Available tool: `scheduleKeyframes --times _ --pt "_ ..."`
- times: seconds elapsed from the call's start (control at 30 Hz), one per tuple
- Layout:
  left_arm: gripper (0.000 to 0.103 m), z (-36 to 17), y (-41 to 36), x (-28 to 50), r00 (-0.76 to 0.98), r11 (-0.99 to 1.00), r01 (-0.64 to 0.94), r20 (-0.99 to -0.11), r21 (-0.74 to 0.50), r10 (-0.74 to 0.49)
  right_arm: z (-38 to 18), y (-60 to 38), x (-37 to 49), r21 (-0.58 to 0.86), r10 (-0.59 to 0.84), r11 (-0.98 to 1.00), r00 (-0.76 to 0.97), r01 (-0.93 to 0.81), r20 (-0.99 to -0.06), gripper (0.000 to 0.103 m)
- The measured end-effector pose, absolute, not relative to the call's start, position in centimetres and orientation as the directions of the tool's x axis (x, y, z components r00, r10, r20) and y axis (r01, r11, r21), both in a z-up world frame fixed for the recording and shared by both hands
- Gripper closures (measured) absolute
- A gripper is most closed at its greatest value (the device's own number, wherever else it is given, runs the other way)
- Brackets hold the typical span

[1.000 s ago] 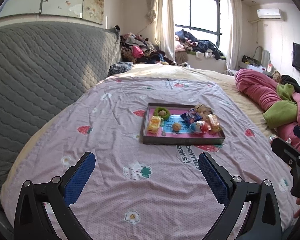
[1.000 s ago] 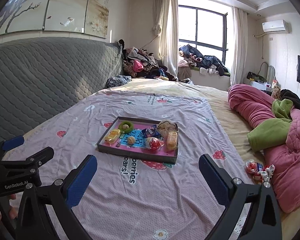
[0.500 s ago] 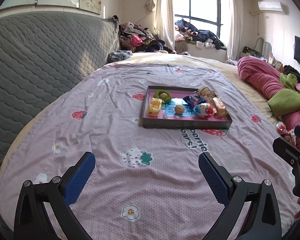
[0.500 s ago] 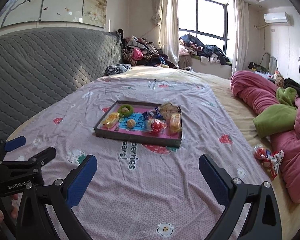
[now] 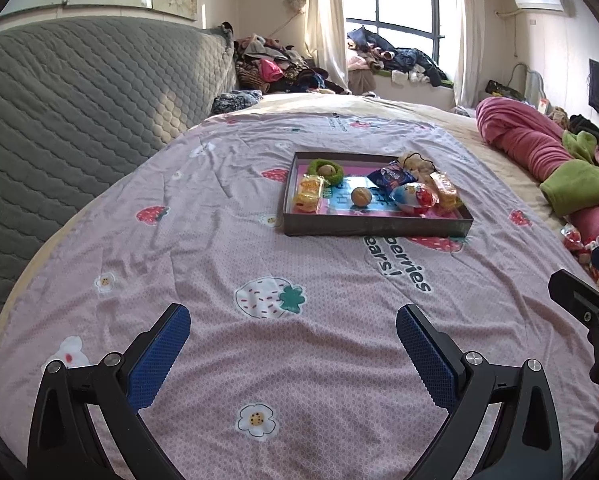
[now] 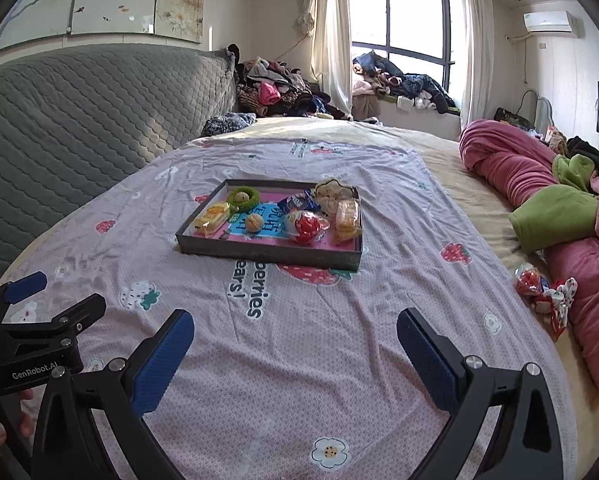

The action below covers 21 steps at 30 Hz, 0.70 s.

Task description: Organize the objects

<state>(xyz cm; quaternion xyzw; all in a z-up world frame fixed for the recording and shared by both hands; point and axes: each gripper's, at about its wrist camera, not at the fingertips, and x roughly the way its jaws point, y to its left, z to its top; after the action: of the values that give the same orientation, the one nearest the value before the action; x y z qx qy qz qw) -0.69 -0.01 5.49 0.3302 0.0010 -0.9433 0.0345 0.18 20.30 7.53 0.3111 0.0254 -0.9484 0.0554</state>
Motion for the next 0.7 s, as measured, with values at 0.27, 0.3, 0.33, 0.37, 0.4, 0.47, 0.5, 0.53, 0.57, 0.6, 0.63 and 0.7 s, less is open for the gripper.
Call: scheduleKeyframes --times 0.27,0.3,0.33,0.37,0.4,0.47,0.5,0.53,0.57,0.6,0.63,0.7 --pt "0.000 4.2 0.1 -0.9 -0.762 -0.998 0.064 -0.645 0.011 -0.056 6.1 20.7 0.0 -0.007 -0.085 -0.994 -0.787 0.112 -0.611 0.001" --pt "0.000 4.1 0.1 -0.9 -0.764 -0.998 0.061 -0.643 0.009 -0.053 6.0 20.7 0.0 -0.006 -0.083 -0.994 -0.786 0.110 -0.612 0.001" --pt "0.000 4.0 0.1 -1.0 -0.762 -0.998 0.061 -0.645 0.011 -0.054 5.8 20.8 -0.1 -0.005 -0.082 -0.994 -0.785 0.108 -0.614 0.001" --pt "0.000 3.9 0.2 -1.0 -0.761 -0.998 0.062 -0.646 0.014 -0.057 5.5 20.9 -0.2 -0.003 -0.082 -0.994 -0.781 0.107 -0.620 0.001" --pt "0.000 3.8 0.2 -1.1 -0.760 -0.998 0.060 -0.648 0.016 -0.056 5.4 20.9 -0.3 0.000 -0.082 -0.995 -0.779 0.104 -0.622 0.001" --pt "0.000 3.6 0.1 -1.2 -0.760 -0.998 0.058 -0.648 0.013 -0.052 4.9 21.0 -0.4 0.005 -0.082 -0.995 -0.775 0.101 -0.627 0.001" --pt "0.000 3.5 0.0 -1.3 -0.759 -0.998 0.058 -0.649 0.012 -0.051 4.7 20.9 -0.4 0.004 -0.082 -0.995 -0.772 0.102 -0.631 0.001" --pt "0.000 3.4 0.0 -1.4 -0.756 -0.998 0.058 -0.653 0.010 -0.051 4.5 20.9 -0.4 0.001 -0.080 -0.995 -0.770 0.102 -0.633 0.001" --pt "0.000 3.2 -0.1 -1.5 -0.753 -0.998 0.059 -0.656 0.008 -0.050 4.2 20.9 -0.5 -0.002 -0.077 -0.995 -0.766 0.102 -0.639 0.001" --pt "0.000 3.1 -0.1 -1.6 -0.751 -0.998 0.059 -0.658 0.007 -0.049 4.1 20.9 -0.5 -0.003 -0.078 -0.995 -0.764 0.104 -0.641 0.001" --pt "0.000 2.9 -0.2 -1.7 -0.752 -0.998 0.060 -0.657 0.006 -0.049 3.9 20.9 -0.5 -0.005 -0.077 -0.995 -0.764 0.104 -0.641 0.001" --pt "0.000 2.5 -0.2 -1.8 -0.751 -0.998 0.065 -0.658 0.012 -0.057 3.4 21.0 -0.6 -0.005 -0.074 -0.995 -0.758 0.102 -0.648 0.001"
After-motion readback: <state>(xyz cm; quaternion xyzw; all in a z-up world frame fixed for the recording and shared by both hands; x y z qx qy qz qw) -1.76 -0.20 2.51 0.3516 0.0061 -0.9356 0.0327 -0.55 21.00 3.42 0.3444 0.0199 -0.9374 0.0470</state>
